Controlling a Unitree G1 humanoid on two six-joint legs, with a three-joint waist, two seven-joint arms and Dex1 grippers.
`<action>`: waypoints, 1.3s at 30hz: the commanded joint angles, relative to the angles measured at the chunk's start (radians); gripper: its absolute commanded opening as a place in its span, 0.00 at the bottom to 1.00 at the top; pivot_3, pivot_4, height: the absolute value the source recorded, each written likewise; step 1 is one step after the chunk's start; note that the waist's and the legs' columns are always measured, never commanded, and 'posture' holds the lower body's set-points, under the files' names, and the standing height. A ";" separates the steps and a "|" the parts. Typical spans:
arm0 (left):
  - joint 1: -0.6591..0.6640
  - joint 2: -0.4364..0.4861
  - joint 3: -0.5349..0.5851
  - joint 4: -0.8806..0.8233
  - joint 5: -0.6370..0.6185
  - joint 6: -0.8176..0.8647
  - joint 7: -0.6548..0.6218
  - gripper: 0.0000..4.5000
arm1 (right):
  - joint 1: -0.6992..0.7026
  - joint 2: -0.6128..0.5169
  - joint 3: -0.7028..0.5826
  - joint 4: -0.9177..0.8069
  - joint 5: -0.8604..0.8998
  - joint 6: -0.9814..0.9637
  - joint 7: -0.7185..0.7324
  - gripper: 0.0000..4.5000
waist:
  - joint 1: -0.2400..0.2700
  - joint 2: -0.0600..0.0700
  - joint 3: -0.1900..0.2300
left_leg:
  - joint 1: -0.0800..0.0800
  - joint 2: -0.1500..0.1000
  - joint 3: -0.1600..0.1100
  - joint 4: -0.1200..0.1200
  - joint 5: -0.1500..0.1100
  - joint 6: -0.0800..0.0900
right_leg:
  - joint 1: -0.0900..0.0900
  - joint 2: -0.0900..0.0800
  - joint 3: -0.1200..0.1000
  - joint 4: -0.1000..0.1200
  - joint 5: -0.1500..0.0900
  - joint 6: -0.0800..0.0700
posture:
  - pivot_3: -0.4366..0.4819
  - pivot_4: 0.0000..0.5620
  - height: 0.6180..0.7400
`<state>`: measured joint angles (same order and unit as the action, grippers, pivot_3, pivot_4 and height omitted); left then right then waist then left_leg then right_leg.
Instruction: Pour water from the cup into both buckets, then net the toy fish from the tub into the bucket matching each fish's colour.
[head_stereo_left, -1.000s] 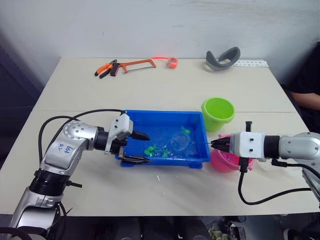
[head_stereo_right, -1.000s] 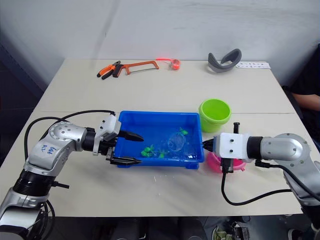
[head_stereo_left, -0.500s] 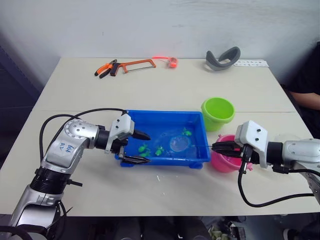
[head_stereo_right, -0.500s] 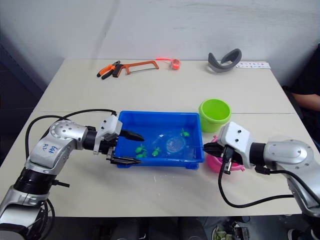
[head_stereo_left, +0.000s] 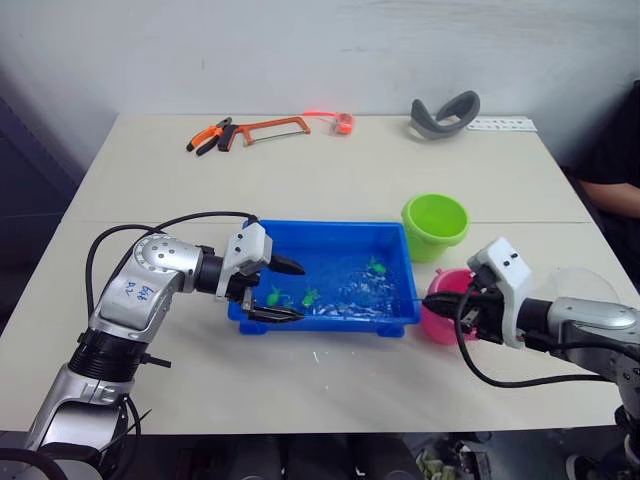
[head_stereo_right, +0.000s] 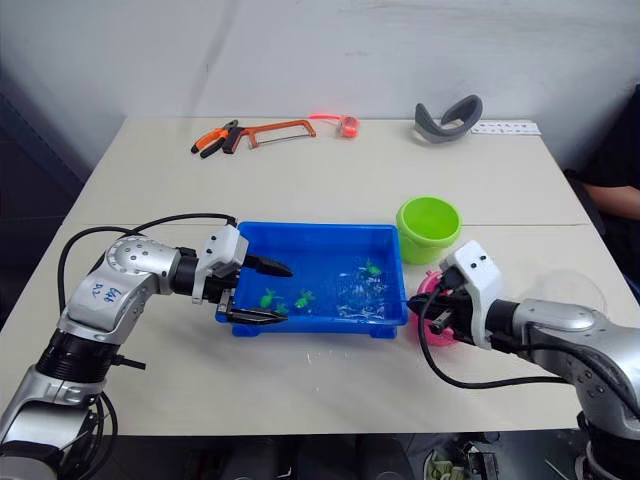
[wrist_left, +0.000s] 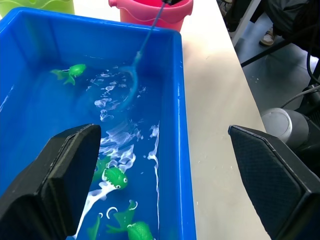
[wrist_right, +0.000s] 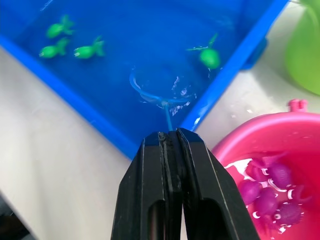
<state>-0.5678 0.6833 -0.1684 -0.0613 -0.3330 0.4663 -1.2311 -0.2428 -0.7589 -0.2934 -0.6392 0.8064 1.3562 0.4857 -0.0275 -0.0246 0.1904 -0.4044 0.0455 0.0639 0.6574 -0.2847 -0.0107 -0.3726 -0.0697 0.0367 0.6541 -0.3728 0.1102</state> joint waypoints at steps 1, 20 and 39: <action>-0.008 -0.004 0.007 -0.007 -0.002 -0.013 0.006 0.99 | -0.025 0.027 -0.010 0.008 -0.038 -0.012 -0.074 0.00 | 0.000 0.000 0.000 | -0.003 0.000 0.000 0.001 0.001 -0.001 | -0.003 0.000 0.000 0.002 0.000 0.000 | 0.48 0.27 1.00; -0.059 -0.073 0.015 0.088 -0.007 -0.043 0.035 0.99 | 0.065 -0.106 0.091 -0.089 -0.238 -0.422 0.032 0.00 | 0.002 0.000 0.000 | -0.002 -0.001 0.001 0.001 0.000 0.002 | -0.003 0.003 -0.001 0.002 0.000 0.000 | 0.48 0.27 1.00; -0.267 -0.305 0.020 0.347 0.018 -0.067 0.133 0.99 | 0.186 -0.107 -0.219 -0.222 -0.223 -0.480 -0.001 0.00 | 0.001 0.000 0.000 | -0.002 -0.001 0.001 0.004 0.002 -0.002 | -0.002 0.008 -0.001 0.005 0.000 0.001 | 0.48 0.27 1.00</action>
<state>-0.8106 0.3873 -0.1638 0.2913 -0.3184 0.4225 -1.1125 -0.0384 -0.8500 -0.4590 -0.8604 0.5858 0.8772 0.4990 -0.0260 -0.0247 0.1904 -0.4062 0.0447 0.0650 0.6618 -0.2823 -0.0125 -0.3750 -0.0616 0.0362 0.6588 -0.3725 0.1109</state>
